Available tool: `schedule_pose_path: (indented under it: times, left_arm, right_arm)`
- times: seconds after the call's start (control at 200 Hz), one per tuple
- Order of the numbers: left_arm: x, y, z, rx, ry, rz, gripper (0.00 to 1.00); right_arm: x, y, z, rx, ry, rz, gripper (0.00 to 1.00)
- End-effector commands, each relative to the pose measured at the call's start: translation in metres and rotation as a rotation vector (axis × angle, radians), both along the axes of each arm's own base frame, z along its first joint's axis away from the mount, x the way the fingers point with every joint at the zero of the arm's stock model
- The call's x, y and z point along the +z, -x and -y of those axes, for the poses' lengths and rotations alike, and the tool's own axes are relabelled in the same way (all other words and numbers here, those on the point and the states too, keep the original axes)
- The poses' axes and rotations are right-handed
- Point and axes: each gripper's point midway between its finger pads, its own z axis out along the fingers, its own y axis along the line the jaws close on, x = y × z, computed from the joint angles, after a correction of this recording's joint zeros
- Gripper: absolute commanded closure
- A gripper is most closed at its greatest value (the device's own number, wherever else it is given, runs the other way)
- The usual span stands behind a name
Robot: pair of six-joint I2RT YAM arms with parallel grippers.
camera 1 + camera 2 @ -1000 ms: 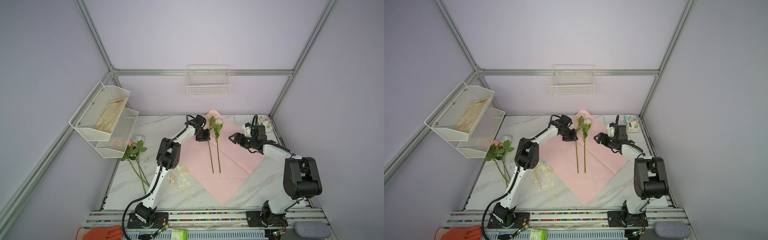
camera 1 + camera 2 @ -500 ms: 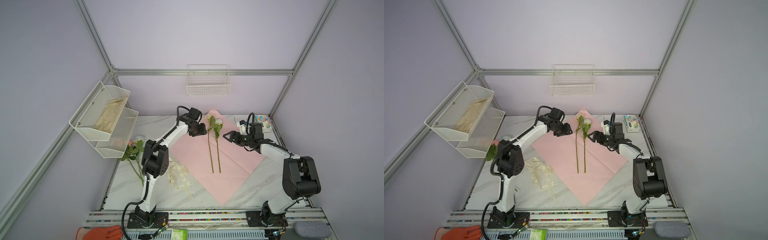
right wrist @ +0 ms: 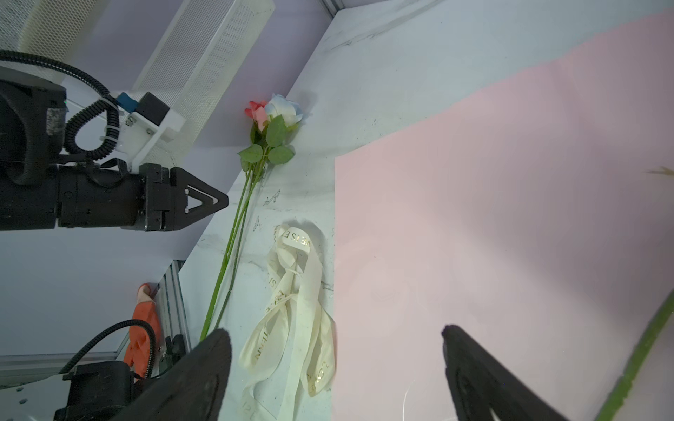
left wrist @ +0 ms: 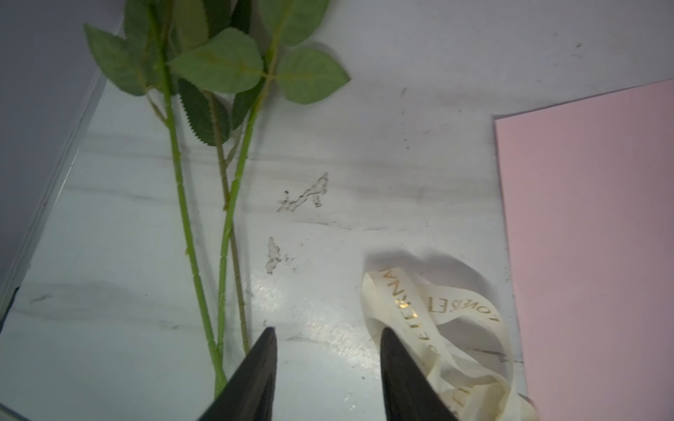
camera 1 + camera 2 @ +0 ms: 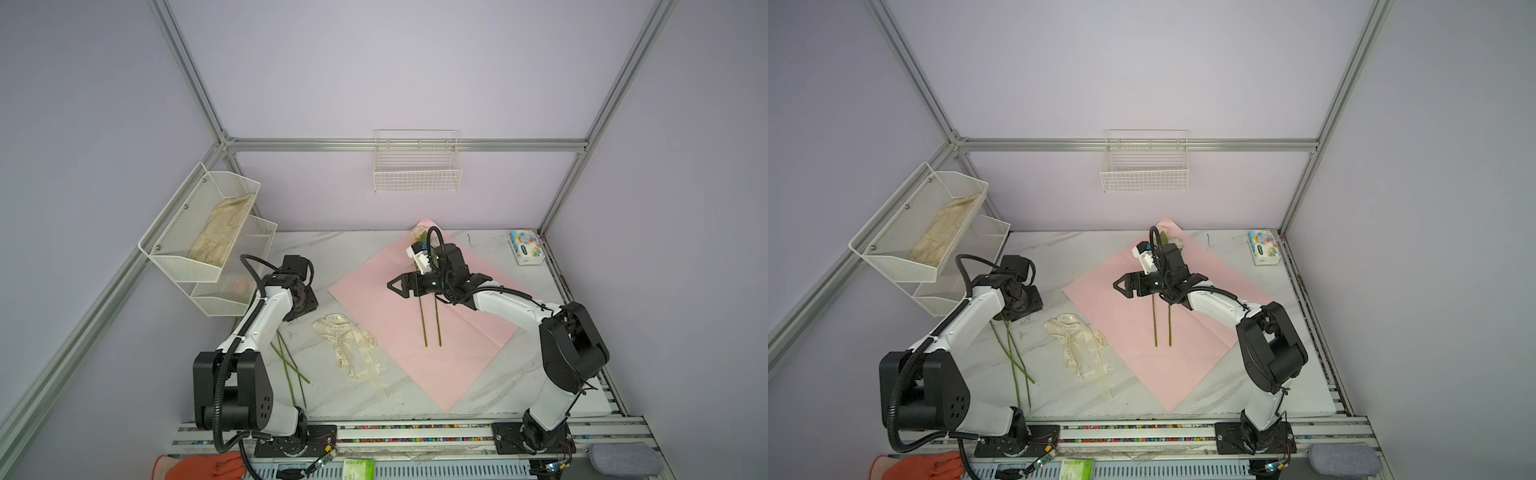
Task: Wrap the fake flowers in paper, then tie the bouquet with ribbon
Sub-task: 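Release the rose and move the left gripper back toward the remaining roses, then grasp a third white rose stem with the left gripper beside the ribbon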
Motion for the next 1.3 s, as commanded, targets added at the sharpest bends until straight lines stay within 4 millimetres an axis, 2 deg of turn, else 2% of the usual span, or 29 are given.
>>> schedule_pose_path:
  times: [0.0, 0.045, 0.155, 0.205, 0.315, 0.485, 0.64, 0.745, 0.86, 1.005, 1.295]
  left_arm:
    - [-0.004, 0.024, -0.022, 0.114, -0.062, -0.019, 0.54]
    - [-0.011, 0.03, -0.024, 0.143, -0.066, -0.039, 0.51]
    - [-0.024, 0.046, -0.031, 0.229, -0.091, -0.088, 0.5]
    - [-0.038, 0.053, -0.033, 0.254, -0.101, -0.134, 0.4]
    - [-0.048, 0.063, -0.04, 0.29, -0.133, -0.172, 0.31]
    - [-0.065, 0.054, -0.042, 0.3, -0.108, -0.175, 0.3]
    - [-0.084, 0.056, -0.046, 0.34, -0.091, -0.225, 0.28]
    - [-0.101, 0.053, -0.037, 0.338, -0.015, -0.221, 0.28]
    - [-0.116, 0.049, -0.023, 0.305, 0.065, -0.231, 0.34]
    - [-0.13, 0.046, -0.004, 0.236, 0.162, -0.262, 0.49]
    - [-0.126, 0.034, 0.031, 0.074, 0.177, -0.27, 0.76]
  right_arm:
    - [-0.008, 0.0, -0.009, 0.016, 0.035, 0.01, 0.07]
    - [-0.009, 0.0, -0.01, 0.02, 0.036, 0.01, 0.07]
    - [-0.011, 0.001, -0.012, 0.024, 0.04, 0.015, 0.06]
    - [-0.014, 0.001, -0.011, 0.024, 0.045, 0.014, 0.06]
    - [-0.018, 0.001, -0.012, 0.032, 0.057, 0.011, 0.06]
    - [-0.026, 0.001, -0.013, 0.05, 0.079, 0.006, 0.05]
    - [-0.029, 0.001, -0.012, 0.063, 0.101, 0.008, 0.05]
    - [-0.031, 0.002, -0.011, 0.066, 0.111, 0.007, 0.05]
    - [-0.035, 0.002, -0.009, 0.063, 0.127, 0.006, 0.05]
    - [-0.039, 0.003, -0.006, 0.054, 0.14, 0.006, 0.05]
    - [-0.039, 0.001, -0.001, 0.026, 0.154, 0.011, 0.05]
